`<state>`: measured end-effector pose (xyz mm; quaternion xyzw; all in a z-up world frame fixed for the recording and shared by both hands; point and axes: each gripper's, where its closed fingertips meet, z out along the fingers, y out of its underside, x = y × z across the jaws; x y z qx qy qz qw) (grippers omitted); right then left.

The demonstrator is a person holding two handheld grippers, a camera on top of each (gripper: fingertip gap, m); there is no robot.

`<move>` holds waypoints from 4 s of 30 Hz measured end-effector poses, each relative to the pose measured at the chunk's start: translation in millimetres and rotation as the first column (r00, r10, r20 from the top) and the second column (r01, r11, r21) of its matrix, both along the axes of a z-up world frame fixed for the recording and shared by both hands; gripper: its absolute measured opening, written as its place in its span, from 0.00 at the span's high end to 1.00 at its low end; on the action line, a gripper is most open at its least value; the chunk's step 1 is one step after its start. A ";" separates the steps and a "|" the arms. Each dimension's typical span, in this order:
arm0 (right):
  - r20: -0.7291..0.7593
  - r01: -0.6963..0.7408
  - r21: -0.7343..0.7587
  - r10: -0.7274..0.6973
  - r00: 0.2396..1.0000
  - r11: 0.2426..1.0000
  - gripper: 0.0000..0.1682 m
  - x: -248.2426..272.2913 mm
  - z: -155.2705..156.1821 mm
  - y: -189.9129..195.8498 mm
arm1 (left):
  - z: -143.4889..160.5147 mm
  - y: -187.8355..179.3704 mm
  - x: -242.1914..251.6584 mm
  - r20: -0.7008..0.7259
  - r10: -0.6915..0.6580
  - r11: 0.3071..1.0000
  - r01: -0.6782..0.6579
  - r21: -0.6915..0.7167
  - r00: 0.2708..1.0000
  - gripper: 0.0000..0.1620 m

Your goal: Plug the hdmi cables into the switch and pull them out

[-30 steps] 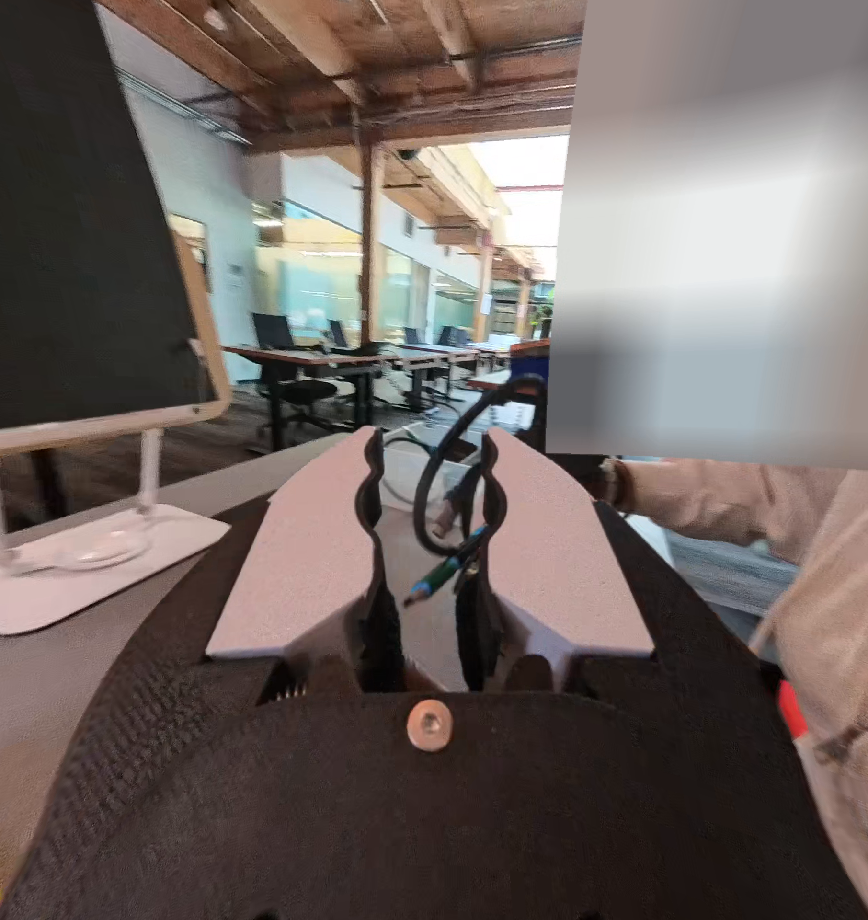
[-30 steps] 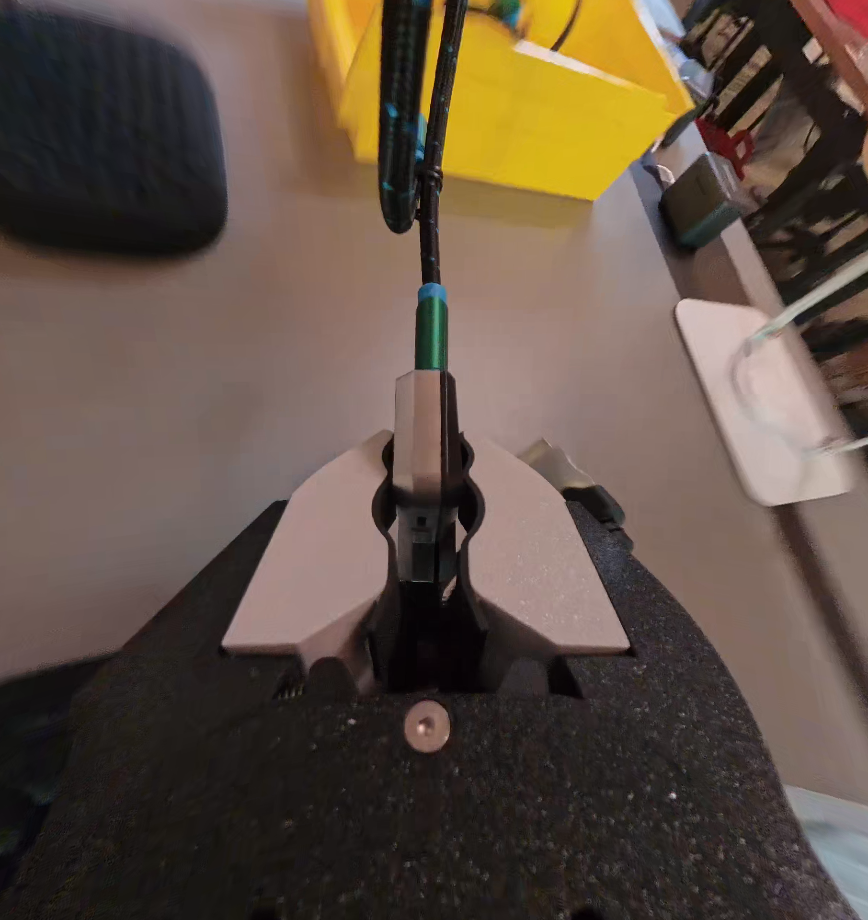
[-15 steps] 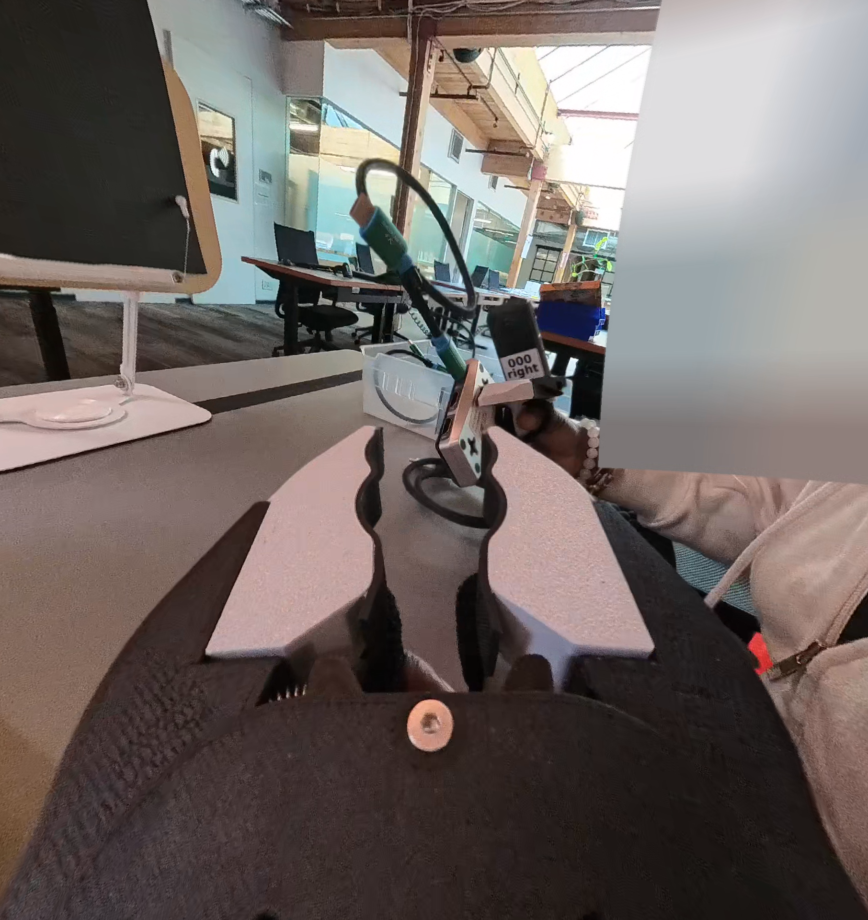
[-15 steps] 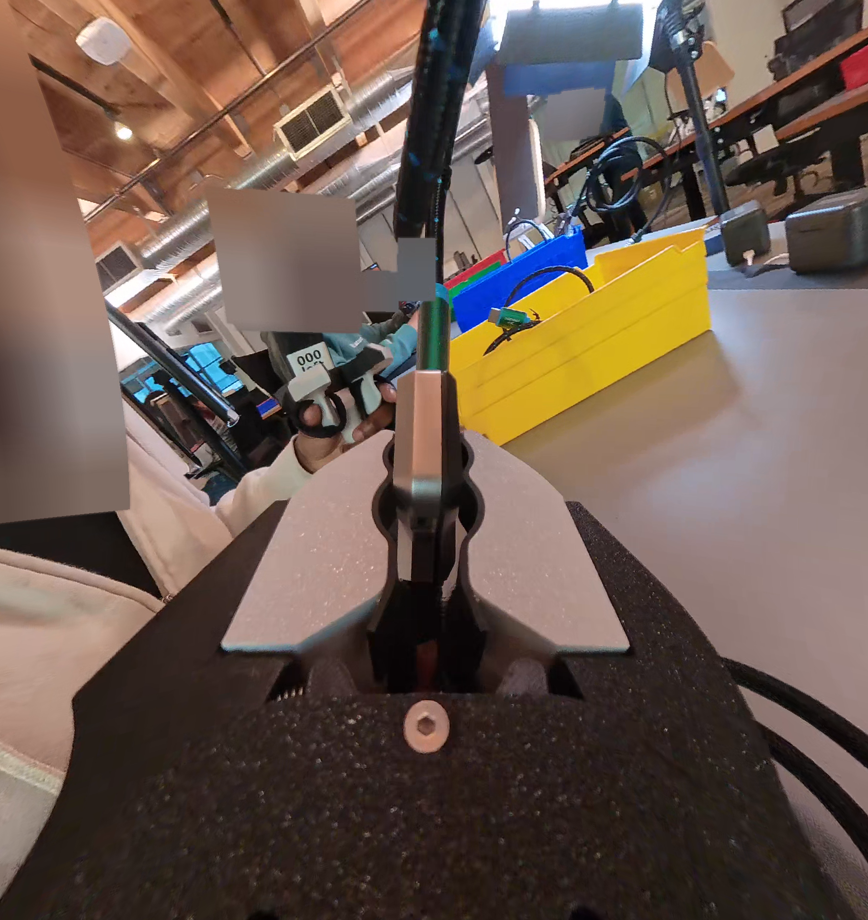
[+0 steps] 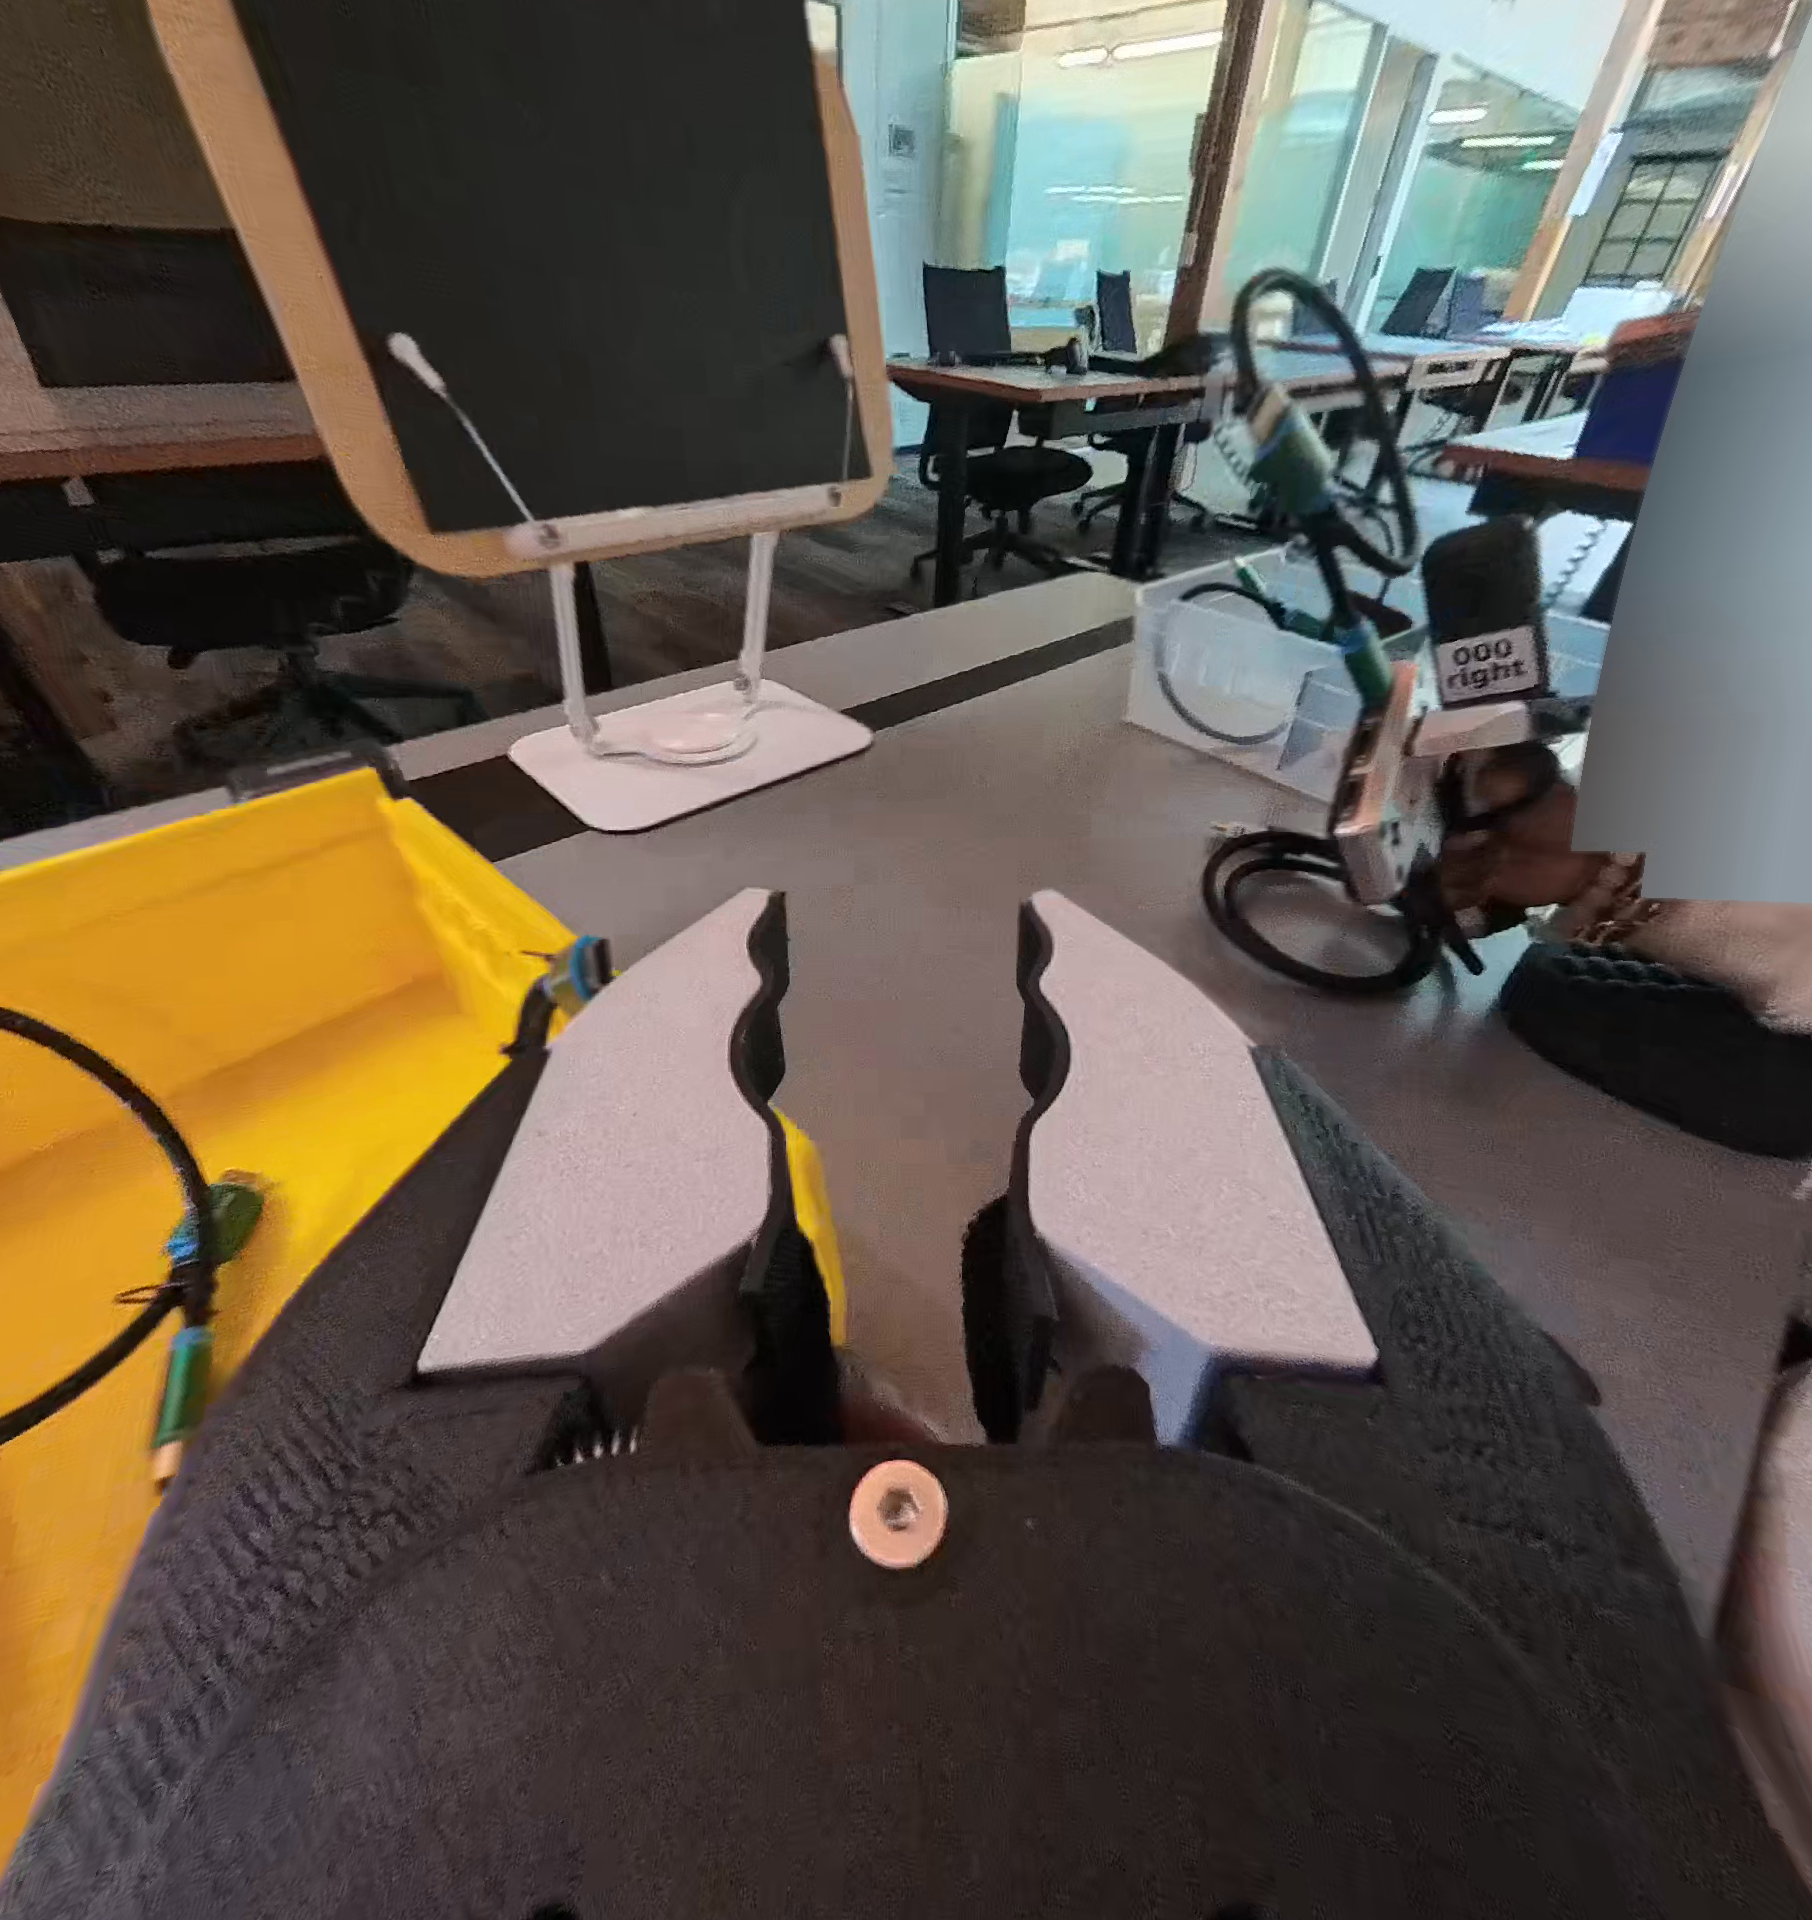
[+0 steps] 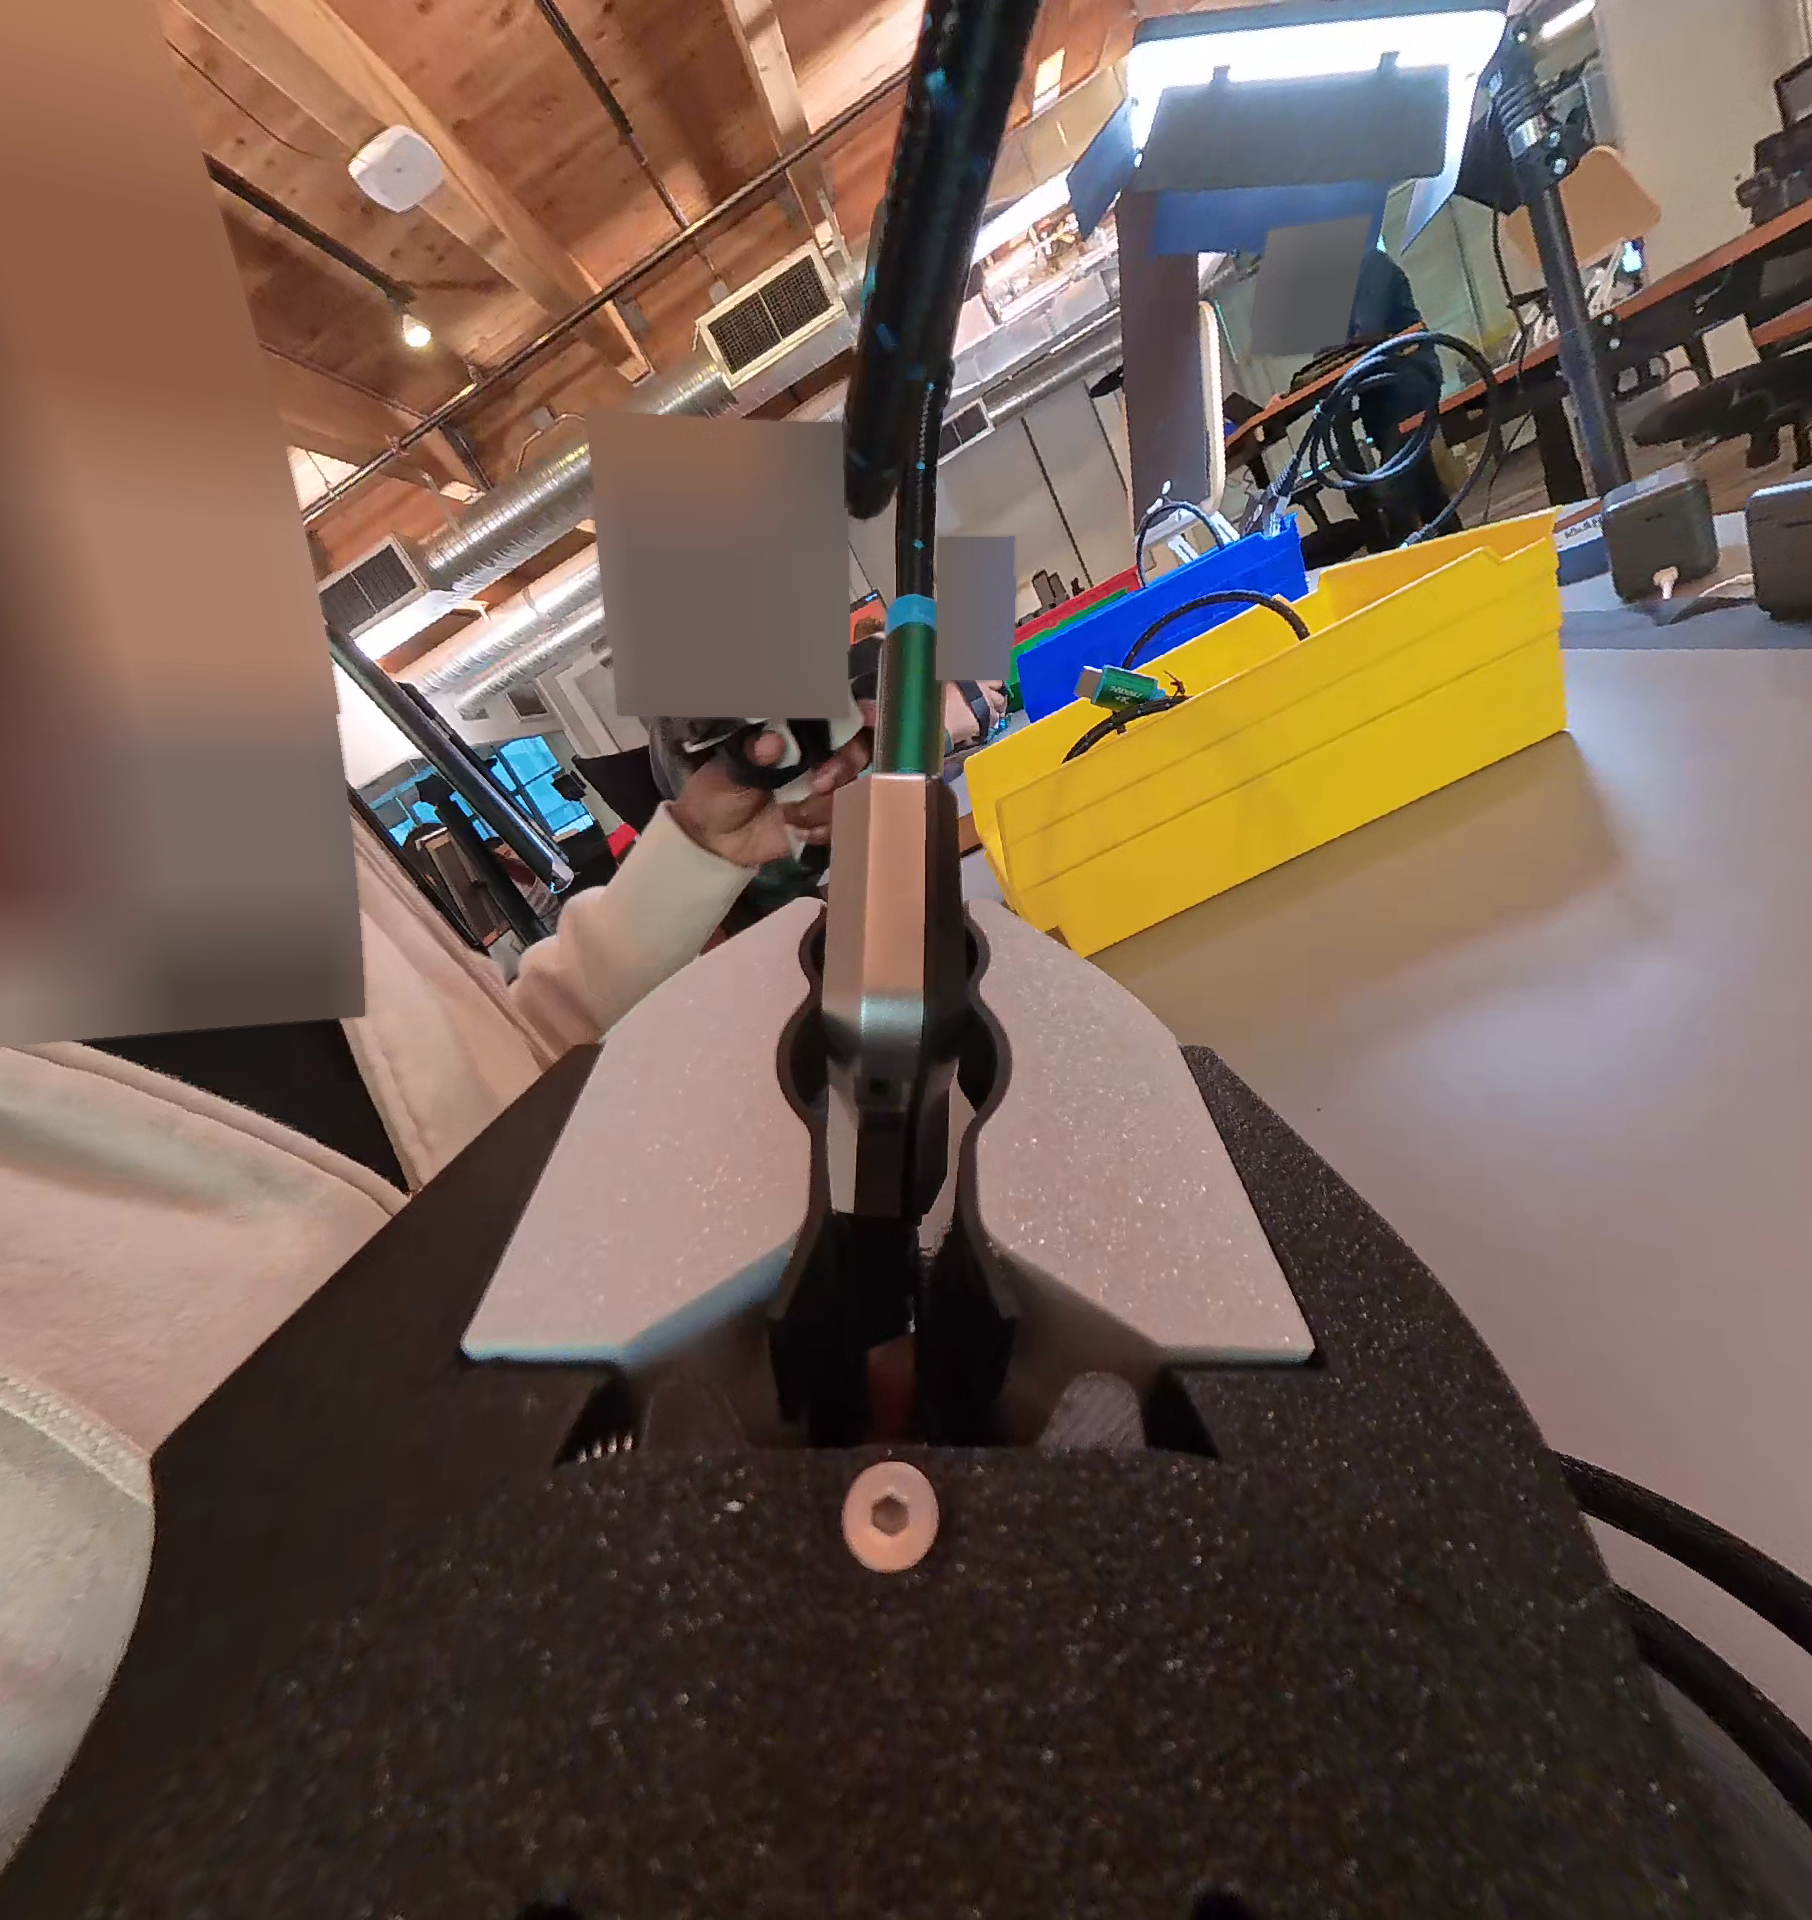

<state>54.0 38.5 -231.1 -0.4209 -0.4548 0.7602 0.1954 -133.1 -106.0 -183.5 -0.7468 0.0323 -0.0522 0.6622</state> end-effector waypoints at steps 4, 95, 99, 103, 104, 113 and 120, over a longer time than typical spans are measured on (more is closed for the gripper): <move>0.003 -0.008 0.012 0.008 1.000 1.000 0.88 0.8 -2.3 -2.2 | -20.1 7.3 -44.9 -0.076 -0.064 0.992 0.055 -0.114 0.995 0.67; 0.553 -0.246 0.035 0.186 0.812 0.969 0.88 28.4 -55.0 -14.7 | -116.2 90.6 143.3 -0.241 -0.665 0.675 0.430 -0.600 0.706 0.88; 0.574 -0.307 -0.037 0.272 0.773 0.951 0.88 25.7 -52.0 -26.9 | -97.3 85.8 156.6 -0.572 -0.575 0.809 0.299 -0.507 0.585 0.88; 0.597 -0.364 -0.051 0.321 0.735 0.930 0.88 25.8 -52.0 -40.5 | -96.0 84.6 164.8 -0.677 -0.527 0.845 0.232 -0.482 0.514 0.88; 0.596 -0.379 -0.053 0.333 0.730 0.924 0.88 26.1 -50.7 -44.6 | -95.5 84.6 168.2 -0.683 -0.526 0.846 0.232 -0.479 0.507 0.88; 0.633 -0.428 -0.030 0.348 0.692 0.903 0.88 31.2 -48.1 -56.2 | -94.8 80.7 181.6 -0.736 -0.537 0.843 0.241 -0.480 0.413 0.88; 0.644 -0.433 0.054 0.300 0.704 0.900 0.88 31.7 -46.2 -50.0 | -97.2 81.9 184.9 -0.646 -0.605 0.793 0.275 -0.543 0.466 0.88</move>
